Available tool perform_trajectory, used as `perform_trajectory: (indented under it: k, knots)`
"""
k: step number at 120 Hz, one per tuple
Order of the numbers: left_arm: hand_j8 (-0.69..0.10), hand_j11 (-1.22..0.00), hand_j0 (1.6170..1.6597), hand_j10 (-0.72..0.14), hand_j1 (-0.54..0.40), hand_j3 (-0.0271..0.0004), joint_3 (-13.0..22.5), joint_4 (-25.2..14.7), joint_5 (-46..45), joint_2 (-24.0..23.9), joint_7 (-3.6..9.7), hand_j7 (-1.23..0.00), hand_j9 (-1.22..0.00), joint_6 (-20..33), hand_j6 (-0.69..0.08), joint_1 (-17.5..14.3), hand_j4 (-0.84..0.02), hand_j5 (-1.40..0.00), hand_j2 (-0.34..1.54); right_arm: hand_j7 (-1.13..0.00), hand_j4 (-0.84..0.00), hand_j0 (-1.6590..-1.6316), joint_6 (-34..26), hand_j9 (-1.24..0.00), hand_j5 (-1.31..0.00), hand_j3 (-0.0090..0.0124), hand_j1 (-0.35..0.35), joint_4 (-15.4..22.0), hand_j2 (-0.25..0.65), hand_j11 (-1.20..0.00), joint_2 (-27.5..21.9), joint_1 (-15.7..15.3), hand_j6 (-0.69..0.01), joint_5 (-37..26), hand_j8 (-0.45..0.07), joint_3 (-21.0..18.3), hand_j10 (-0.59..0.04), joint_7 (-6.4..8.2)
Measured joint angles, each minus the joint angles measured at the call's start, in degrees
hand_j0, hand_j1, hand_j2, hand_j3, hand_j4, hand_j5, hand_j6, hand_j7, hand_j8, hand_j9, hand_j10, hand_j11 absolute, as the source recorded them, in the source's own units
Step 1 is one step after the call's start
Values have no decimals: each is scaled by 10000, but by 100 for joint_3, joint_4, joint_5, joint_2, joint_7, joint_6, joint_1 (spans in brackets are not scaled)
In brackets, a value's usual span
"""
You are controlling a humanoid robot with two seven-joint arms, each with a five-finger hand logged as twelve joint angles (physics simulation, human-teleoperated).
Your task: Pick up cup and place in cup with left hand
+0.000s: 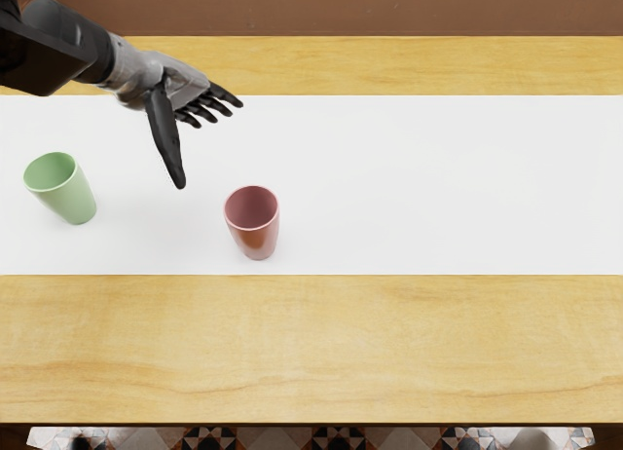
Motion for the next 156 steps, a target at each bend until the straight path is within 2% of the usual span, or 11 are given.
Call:
perform_trajectory:
  k: [7,13,22,30,39,65,100,124,143,148,156]
  knots:
    - [-133,-167,16581,-131,3337,0,-113,-294,-32,-131,39,-167,-167,717,-134,0,-133,-168,26,-218,-165,-16581,0,-218,-218,0,-3287,0,-36,-218,0,0,-164,0,-165,0,-166,0]
    - [-123,-154,16581,-121,3349,0,-221,-462,-44,-445,197,-155,-154,1194,-125,4,-123,-155,24,-218,-165,-16581,0,-218,-218,0,-3287,0,-36,-218,0,0,-164,0,-165,-1,-166,0]
    - [-113,-140,16581,-110,3361,0,-353,-864,-60,-470,357,-140,-140,2096,-114,-16,-112,-141,21,-218,-166,-16581,0,-218,-218,0,-3288,0,-36,-218,0,0,-164,0,-166,-1,-167,0]
    - [-106,-131,16581,-103,3369,0,-410,-1248,-75,-473,430,-131,-131,2855,-107,-3,-105,-132,19,-218,-166,-16581,0,-218,-218,0,-3288,0,-36,-218,0,0,-164,0,-166,-2,-167,0]
    - [-100,-124,16581,-98,3376,0,-443,-1560,-82,-496,474,-124,-124,3313,-101,7,-99,-125,19,-218,-166,-16581,0,-218,-218,0,-3288,0,-36,-218,0,0,-164,0,-166,-2,-167,0]
    - [-91,-114,16581,-89,3386,0,-582,-1880,-85,-715,512,-114,-114,4015,-92,295,-90,-114,18,-218,-165,-16581,0,-218,-218,0,-3287,0,-36,-218,0,0,-164,0,-165,-2,-166,0]
    - [-87,-110,16581,-85,3390,0,-831,-1941,-93,-1265,517,-110,-110,4951,-88,843,-86,-110,18,-218,-165,-16581,0,-218,-218,0,-3287,0,-36,-218,0,0,-164,0,-165,-2,-166,0]
    - [-119,-152,16581,-118,3351,0,-895,-1938,-138,-1341,515,-152,-152,5328,-120,896,-118,-152,25,-218,-165,-16581,0,-218,-218,0,-3287,0,-36,-218,0,0,-164,0,-165,-1,-166,0]
    - [-642,-831,16581,-640,2724,0,-908,-1938,-324,-1393,510,-832,-831,5384,-642,958,-641,-832,129,-218,-165,-16581,0,-218,-218,0,-3287,0,-36,-218,0,0,-164,0,-165,-1,-166,0]
    - [-743,-994,16587,-737,2062,0,-909,-1938,-367,-1412,504,-983,-988,5399,-747,1047,-749,-979,424,-218,-165,-16581,0,-218,-218,0,-3287,0,-36,-218,0,0,-164,0,-165,-1,-166,0]
    - [-846,-1185,16584,-839,1807,0,-907,-1941,-417,-1413,504,-1169,-1177,5422,-851,1059,-853,-1164,530,-218,-165,-16581,0,-218,-218,0,-3287,0,-36,-218,0,0,-164,0,-165,-1,-166,0]
